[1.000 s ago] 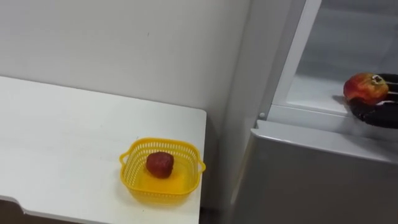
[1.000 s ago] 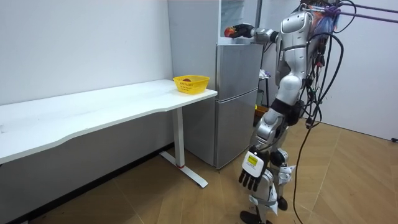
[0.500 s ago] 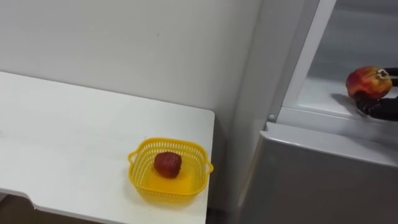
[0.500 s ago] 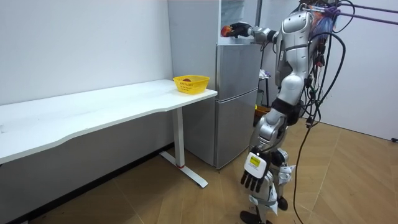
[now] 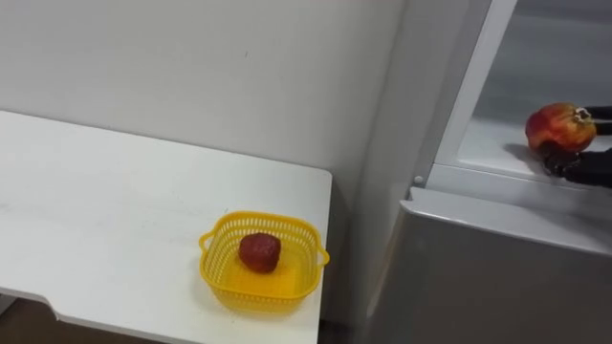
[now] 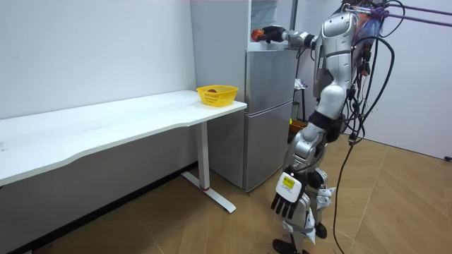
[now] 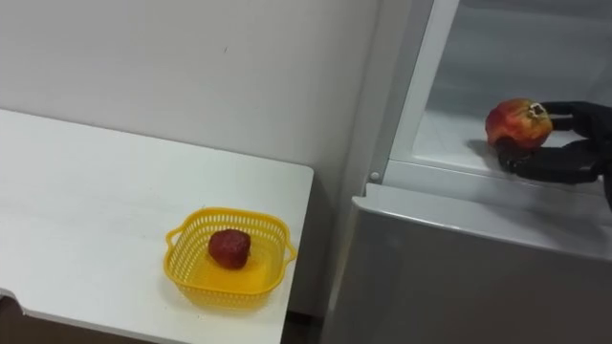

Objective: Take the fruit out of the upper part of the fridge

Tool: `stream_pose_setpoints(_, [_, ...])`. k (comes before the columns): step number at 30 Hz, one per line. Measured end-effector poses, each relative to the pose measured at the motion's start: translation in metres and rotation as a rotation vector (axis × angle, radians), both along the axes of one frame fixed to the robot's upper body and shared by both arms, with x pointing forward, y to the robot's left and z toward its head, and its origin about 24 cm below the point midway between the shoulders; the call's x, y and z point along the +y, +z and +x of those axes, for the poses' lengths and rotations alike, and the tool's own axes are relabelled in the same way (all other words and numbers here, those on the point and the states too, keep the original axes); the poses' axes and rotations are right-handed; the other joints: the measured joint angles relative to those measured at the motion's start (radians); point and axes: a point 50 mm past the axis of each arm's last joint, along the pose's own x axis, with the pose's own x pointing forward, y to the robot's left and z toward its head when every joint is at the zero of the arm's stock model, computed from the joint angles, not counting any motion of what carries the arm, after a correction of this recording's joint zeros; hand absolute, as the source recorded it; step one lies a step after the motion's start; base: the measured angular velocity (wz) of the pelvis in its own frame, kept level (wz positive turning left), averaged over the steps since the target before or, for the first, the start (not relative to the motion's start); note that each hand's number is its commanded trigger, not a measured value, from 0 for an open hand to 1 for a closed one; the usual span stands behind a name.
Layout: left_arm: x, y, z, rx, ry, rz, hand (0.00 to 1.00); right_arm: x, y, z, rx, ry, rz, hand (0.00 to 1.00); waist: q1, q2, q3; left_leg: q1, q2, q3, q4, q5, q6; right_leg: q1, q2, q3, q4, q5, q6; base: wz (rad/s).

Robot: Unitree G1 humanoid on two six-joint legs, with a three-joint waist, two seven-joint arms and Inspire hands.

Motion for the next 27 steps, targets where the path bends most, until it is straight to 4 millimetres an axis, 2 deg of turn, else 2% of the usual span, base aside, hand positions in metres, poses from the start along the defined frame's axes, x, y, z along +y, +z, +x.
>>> stream_pose_setpoints(5, [0.001, 0.001, 0.006, -0.032, -0.002, 0.023, 0.00, 0.001, 0.002, 0.000, -0.026, -0.008, 0.028, 1.00, 0.002, -0.001, -0.0011, 0.001, 0.000, 0.002, -0.001, 0.000, 0.000, -0.002, -0.001, 0.002, 0.001, 0.000, 0.000, 0.00])
stream_pose_setpoints(11, [0.001, 0.001, 0.010, -0.048, -0.002, 0.048, 0.00, 0.012, 0.019, 0.000, -0.131, -0.036, -0.002, 1.00, 0.003, 0.008, -0.0036, 0.003, 0.000, 0.005, 0.006, 0.000, 0.000, 0.001, 0.000, 0.002, 0.000, 0.000, 0.000, 0.00])
stream_pose_setpoints(15, [-0.002, 0.000, 0.011, -0.059, 0.015, 0.043, 0.00, 0.034, 0.026, -0.010, -0.248, -0.016, -0.014, 1.00, 0.003, 0.035, -0.0086, 0.005, 0.000, 0.006, 0.002, 0.000, 0.000, 0.002, -0.001, 0.002, 0.000, 0.000, 0.000, 0.00])
stream_pose_setpoints(18, [-0.003, 0.000, 0.013, -0.072, 0.026, 0.051, 0.00, 0.051, 0.026, -0.020, -0.303, 0.026, -0.021, 1.00, 0.003, 0.058, -0.0081, 0.008, -0.001, 0.007, -0.009, 0.003, 0.001, 0.005, -0.002, 0.001, 0.001, 0.000, 0.000, 0.00])
stream_pose_setpoints(21, [-0.004, -0.002, 0.009, -0.077, 0.054, 0.056, 0.00, 0.070, 0.025, -0.026, -0.356, 0.068, 0.003, 1.00, -0.009, 0.069, -0.0038, 0.015, -0.001, 0.011, -0.014, 0.004, 0.000, 0.010, -0.002, 0.005, 0.001, 0.000, 0.000, -0.04])
stream_pose_setpoints(27, [-0.007, -0.003, 0.007, -0.080, 0.044, 0.058, 0.00, 0.081, 0.022, -0.038, -0.418, 0.053, 0.028, 1.00, -0.021, 0.056, 0.0012, 0.024, -0.002, 0.023, -0.015, 0.004, 0.001, 0.008, -0.002, 0.019, -0.002, 0.000, 0.001, -0.06])
